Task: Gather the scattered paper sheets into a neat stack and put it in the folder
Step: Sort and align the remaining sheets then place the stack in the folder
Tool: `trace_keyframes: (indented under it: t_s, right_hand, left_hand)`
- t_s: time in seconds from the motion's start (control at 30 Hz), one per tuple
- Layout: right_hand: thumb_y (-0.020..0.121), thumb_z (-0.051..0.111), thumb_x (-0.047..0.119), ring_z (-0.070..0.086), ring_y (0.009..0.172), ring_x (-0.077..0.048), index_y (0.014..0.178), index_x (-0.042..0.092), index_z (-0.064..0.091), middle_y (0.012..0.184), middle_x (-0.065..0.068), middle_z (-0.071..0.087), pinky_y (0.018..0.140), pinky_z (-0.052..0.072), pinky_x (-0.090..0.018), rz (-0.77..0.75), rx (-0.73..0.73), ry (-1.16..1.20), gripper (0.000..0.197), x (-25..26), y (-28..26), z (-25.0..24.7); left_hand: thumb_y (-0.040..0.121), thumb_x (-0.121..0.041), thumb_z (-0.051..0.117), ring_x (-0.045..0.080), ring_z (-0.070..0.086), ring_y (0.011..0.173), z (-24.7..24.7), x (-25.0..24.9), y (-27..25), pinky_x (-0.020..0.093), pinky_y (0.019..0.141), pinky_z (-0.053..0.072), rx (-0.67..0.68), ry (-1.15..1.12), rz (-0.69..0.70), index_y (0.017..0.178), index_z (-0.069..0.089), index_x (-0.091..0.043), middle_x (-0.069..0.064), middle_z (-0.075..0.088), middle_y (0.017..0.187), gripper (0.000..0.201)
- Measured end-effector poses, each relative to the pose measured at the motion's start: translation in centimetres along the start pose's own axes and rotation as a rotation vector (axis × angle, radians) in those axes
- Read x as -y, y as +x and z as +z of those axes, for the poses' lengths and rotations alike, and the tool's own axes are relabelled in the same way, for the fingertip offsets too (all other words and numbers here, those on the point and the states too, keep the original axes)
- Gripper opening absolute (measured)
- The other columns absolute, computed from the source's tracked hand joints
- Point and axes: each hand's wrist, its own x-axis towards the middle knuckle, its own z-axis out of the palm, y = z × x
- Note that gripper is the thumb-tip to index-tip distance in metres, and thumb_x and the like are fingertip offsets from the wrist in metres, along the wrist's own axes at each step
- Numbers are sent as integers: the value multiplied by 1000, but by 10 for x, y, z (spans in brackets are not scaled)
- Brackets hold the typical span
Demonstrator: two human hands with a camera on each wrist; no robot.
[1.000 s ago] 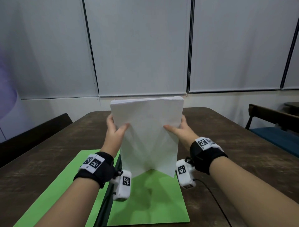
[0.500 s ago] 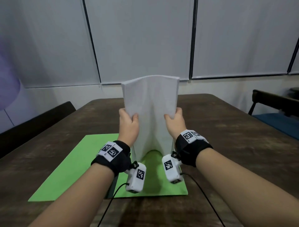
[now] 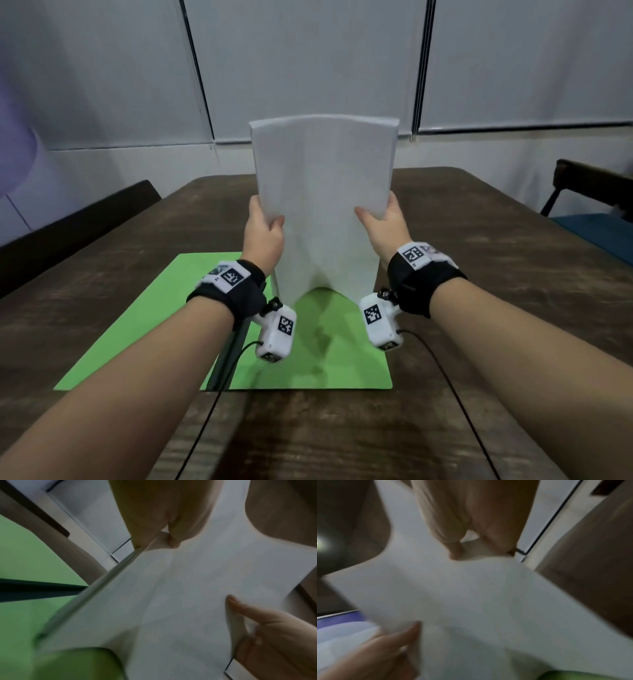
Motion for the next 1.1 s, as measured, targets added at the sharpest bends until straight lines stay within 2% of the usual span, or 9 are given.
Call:
trace_keyframes:
  t_s: [0.1, 0.17, 0.27, 0.33, 0.5, 0.67, 0.87, 1.0, 1.1]
  right_hand:
    - [87, 62, 3, 64, 94, -21, 108, 17, 46, 102, -4, 63, 94, 51, -40, -55, -64, 32, 30, 5, 27, 20]
    - [87, 62, 4, 64, 94, -22, 100, 23, 45, 100, -3, 64, 91, 51, -36, -72, -83, 51, 29, 10, 39, 32]
    - [88, 63, 8, 64, 89, -13, 94, 28, 44, 94, 7, 63, 85, 49, -24, 22, -62, 43, 28, 7, 29, 38]
    - [89, 63, 9, 62, 89, -9, 101, 28, 44, 97, 8, 62, 84, 48, -21, 135, -19, -21, 29, 1, 17, 36]
    - [94, 57, 12, 60, 104, -24, 124, 12, 44, 107, -3, 59, 86, 42, -22, 417, 47, -237, 33, -6, 6, 38]
    - [95, 57, 10, 56, 94, -16, 126, 4, 41, 103, -3, 58, 77, 39, -15, 510, 77, -290, 36, 6, 28, 33]
    - [93, 57, 6, 62, 98, -21, 111, 15, 43, 104, -3, 63, 85, 45, -24, 525, 4, -263, 24, 6, 38, 31]
    - [91, 59, 5, 64, 97, -21, 105, 16, 46, 101, -1, 65, 90, 51, -34, 540, -5, -223, 21, 23, 39, 23]
    - [88, 63, 6, 66, 98, -22, 107, 17, 48, 105, -5, 66, 90, 53, -40, 572, 18, -202, 27, 34, 37, 14]
  left_hand:
    - [91, 4, 45, 21, 61, 103, 12, 3, 34, 29, 96, 46, -24, -46, 25, 122, 39, -6, 6, 60, 110, 33]
    - [92, 3, 45, 15, 60, 101, 15, 4, 48, 19, 92, 46, -68, -82, 66, 123, 38, -5, 3, 59, 110, 32]
    - [95, 0, 47, -6, 57, 101, 11, 18, 36, 5, 87, 40, -114, -121, 39, 124, 37, -11, -11, 56, 111, 33]
    - [96, -5, 49, -14, 54, 101, 9, 28, 22, 2, 85, 39, -63, -128, -68, 123, 35, -17, -15, 54, 112, 33]
    - [98, -13, 49, 10, 55, 104, 9, 27, 13, 12, 88, 40, 75, -25, -344, 118, 31, -20, -6, 54, 114, 28]
    - [98, -15, 48, 9, 52, 106, 6, 15, 36, 20, 92, 36, 151, 78, -460, 132, 36, -8, -3, 53, 119, 36]
    - [97, -7, 49, 15, 54, 108, 2, 12, 51, 27, 98, 40, 204, 80, -475, 131, 39, -10, 5, 56, 123, 36]
    - [97, -6, 48, 17, 56, 114, -7, -2, 54, 36, 103, 43, 258, -103, -597, 122, 37, -25, 2, 56, 126, 34]
    - [97, -6, 48, 17, 57, 113, -24, -12, 55, 37, 99, 45, 316, -196, -694, 123, 35, -23, 1, 56, 126, 33]
